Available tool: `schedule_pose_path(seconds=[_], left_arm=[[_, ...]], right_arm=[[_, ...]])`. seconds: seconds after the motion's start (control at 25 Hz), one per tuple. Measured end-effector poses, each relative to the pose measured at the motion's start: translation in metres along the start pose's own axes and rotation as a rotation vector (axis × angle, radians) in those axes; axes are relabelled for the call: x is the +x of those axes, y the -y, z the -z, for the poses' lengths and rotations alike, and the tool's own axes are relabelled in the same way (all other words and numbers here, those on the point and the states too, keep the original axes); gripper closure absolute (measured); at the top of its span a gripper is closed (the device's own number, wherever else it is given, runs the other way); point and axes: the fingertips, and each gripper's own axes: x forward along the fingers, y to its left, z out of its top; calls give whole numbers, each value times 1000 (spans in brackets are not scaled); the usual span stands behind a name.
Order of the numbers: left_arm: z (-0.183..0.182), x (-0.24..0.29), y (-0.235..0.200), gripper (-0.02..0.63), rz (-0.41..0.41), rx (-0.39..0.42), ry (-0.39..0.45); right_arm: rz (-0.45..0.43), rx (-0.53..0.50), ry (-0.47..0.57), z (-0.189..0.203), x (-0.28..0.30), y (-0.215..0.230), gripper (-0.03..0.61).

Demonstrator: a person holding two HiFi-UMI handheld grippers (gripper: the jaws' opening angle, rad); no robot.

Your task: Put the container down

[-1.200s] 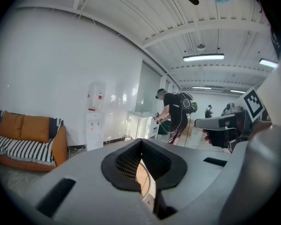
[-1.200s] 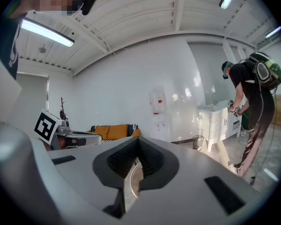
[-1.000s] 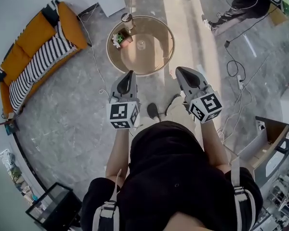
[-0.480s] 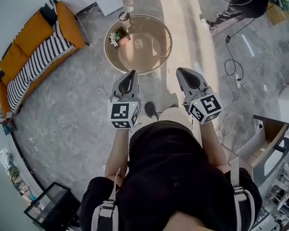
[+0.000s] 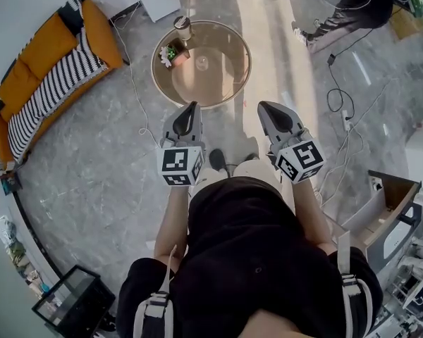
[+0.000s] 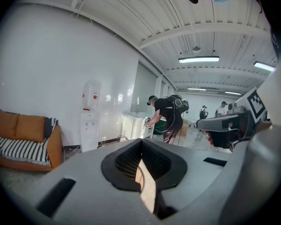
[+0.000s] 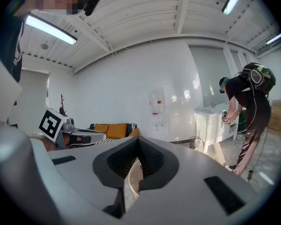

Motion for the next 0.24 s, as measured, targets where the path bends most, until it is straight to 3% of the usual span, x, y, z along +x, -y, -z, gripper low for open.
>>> schedule_pose_path(seconds=[0.24], left_arm=[[1, 5, 2, 595, 12, 7, -9]], right_arm=[[13, -10, -2, -2, 1, 5, 575]])
